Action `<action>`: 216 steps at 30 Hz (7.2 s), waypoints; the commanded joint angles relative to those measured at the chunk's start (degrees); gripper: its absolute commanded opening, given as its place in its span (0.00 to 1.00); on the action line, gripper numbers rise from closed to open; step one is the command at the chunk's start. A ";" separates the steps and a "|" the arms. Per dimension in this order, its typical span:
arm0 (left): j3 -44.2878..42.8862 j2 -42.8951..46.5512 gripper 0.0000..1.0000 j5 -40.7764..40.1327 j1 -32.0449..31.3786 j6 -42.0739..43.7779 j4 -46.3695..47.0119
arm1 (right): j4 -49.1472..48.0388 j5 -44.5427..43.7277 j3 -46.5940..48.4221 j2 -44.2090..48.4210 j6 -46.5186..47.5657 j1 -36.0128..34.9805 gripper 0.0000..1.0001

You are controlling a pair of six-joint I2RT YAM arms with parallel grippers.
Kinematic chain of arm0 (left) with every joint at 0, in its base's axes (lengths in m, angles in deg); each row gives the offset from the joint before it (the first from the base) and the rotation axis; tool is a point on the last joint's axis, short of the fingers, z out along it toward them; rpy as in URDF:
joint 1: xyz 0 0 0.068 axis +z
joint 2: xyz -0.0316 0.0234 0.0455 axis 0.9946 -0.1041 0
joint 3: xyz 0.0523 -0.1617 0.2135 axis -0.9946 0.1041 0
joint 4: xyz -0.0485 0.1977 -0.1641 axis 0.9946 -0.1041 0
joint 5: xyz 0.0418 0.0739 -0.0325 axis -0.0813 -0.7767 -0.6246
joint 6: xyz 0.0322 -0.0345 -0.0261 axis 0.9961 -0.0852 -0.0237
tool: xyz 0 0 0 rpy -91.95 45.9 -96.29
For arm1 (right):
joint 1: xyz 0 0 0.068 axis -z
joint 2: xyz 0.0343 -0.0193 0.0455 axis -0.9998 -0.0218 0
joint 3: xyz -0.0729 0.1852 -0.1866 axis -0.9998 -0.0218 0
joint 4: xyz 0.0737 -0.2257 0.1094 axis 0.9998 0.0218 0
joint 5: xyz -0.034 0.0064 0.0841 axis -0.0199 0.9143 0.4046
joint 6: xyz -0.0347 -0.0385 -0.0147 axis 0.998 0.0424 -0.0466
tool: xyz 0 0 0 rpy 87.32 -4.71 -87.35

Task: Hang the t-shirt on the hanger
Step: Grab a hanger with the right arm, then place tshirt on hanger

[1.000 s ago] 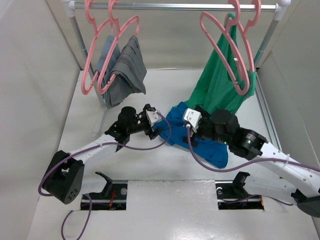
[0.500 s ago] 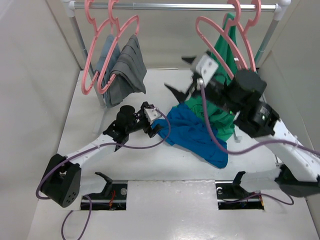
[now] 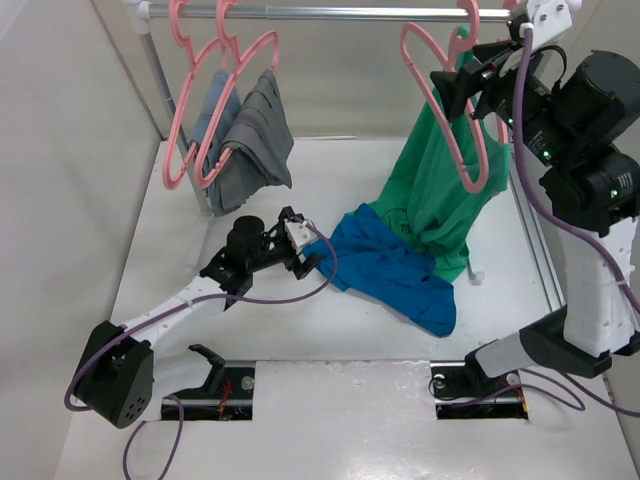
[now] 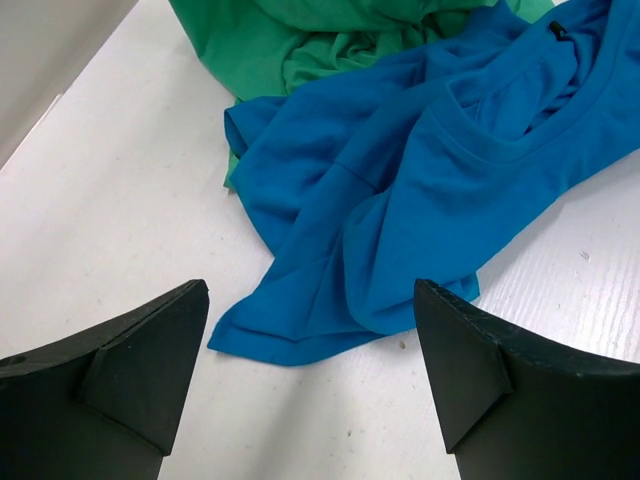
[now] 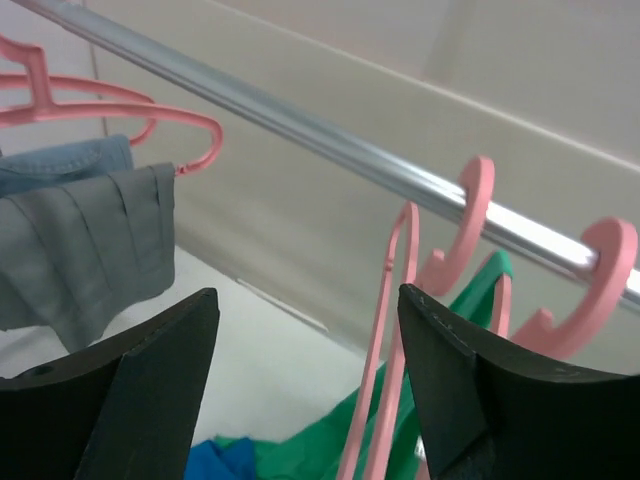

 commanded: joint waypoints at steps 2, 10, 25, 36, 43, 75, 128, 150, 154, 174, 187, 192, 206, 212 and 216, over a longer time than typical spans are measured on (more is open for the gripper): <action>1.06 1.82 0.81 1.00 -0.15 0.12 1.67 | 2.76 2.24 -1.41 2.68 -4.57 2.99 0.76; 1.59 2.35 0.83 1.00 -0.15 0.12 3.25 | 2.76 -0.76 -5.46 1.54 -5.10 7.64 0.63; 3.79 3.93 0.84 0.48 -0.15 0.12 4.57 | 2.14 -0.23 -12.83 -1.18 -6.15 11.26 0.58; 3.79 4.46 0.84 -0.05 -0.15 0.12 4.57 | -2.42 3.28 -18.12 1.18 -6.15 11.26 0.08; 3.79 3.94 0.84 -0.05 -0.15 0.12 4.57 | -4.63 8.28 -20.40 4.18 -5.02 11.26 0.00; -6.40 7.20 1.00 8.12 -1.21 8.65 15.82 | -22.02 48.37 -76.20 27.47 -13.18 2.74 0.00; -13.17 0.41 0.00 26.58 -1.82 23.06 -9.32 | -3.65 7.07 -64.96 17.98 17.85 -22.06 0.57; -11.50 2.08 1.00 11.92 -2.87 -3.17 8.23 | -9.37 0.56 -73.57 25.52 2.30 -12.67 0.00; -12.03 2.08 1.00 5.32 -5.60 -5.76 8.79 | -9.90 -4.70 -75.25 30.18 -2.72 -10.02 0.00; -37.51 -36.41 0.58 -17.53 -21.42 -18.24 -15.29 | -2.26 -19.65 -71.99 40.65 -10.11 -6.32 0.00; -34.62 -32.73 0.02 -26.49 -23.01 -12.98 -22.32 | 5.38 -7.47 -70.76 42.50 -10.01 -6.32 0.00; -33.21 -30.43 0.00 -26.50 -21.78 -11.57 -25.30 | 9.78 -1.30 -71.38 42.50 -13.18 -6.32 0.00; -33.83 -24.90 0.00 -18.16 -10.88 -9.10 -30.15 | 17.09 9.26 -69.96 44.69 -16.79 -6.32 0.00; -33.30 -23.84 0.00 -15.78 -10.88 -9.72 -29.62 | 7.77 10.76 -75.33 44.52 -16.79 -7.55 0.00; -34.35 -23.23 0.00 -14.64 -10.88 -9.72 -29.62 | 5.22 6.19 -77.18 43.12 -16.79 -10.45 0.00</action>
